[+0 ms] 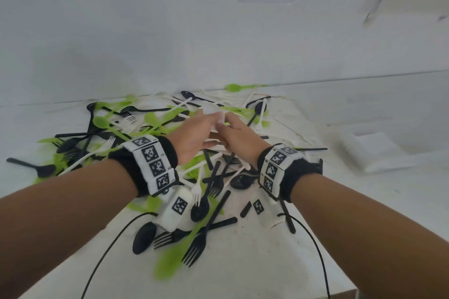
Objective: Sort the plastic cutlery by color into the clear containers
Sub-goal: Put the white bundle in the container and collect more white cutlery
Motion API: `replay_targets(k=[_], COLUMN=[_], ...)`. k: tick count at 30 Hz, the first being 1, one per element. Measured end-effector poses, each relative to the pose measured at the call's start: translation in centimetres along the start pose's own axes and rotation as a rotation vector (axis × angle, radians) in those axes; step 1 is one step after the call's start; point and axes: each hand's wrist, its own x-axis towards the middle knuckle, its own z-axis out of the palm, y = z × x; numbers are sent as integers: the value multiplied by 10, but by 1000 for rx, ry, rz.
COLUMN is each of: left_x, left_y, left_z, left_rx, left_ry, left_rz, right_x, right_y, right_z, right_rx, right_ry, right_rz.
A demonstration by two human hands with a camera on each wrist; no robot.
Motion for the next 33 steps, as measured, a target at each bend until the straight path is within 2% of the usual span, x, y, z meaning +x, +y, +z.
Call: replay_targets(k=[3, 10, 13, 16, 22, 23, 26, 28, 30, 33], left_x=[8, 19, 20, 19, 14, 13, 14, 15, 15, 18], left_y=[3, -5, -5, -4, -1, -1, -1, 1, 4, 8], left_z=[1, -18, -19, -22, -28, -29, -33, -34, -33, -27], left_rx=[46, 83, 61, 62, 117, 127, 117, 62, -14, -86], left_ry=[48, 47, 17, 41, 121, 144, 203, 208, 184, 173], left_rz=[66, 140, 171, 179, 153, 154, 160, 157, 163, 171], right_x=[-1, -2, -4, 0, 17, 19, 21, 17, 13, 7], right_y=[-4, -12, -13, -11, -4, -3, 1, -4, -11, -21], right_z=[3, -3, -1, 0, -7, -10, -12, -9, -6, 5], right_rx=[86, 149, 264, 202, 149, 113, -213, -222, -149, 20], right_ry=[15, 33, 22, 80, 212, 219, 210, 216, 98, -164], right_rz=[16, 11, 64, 72, 198, 202, 170, 117, 49, 127])
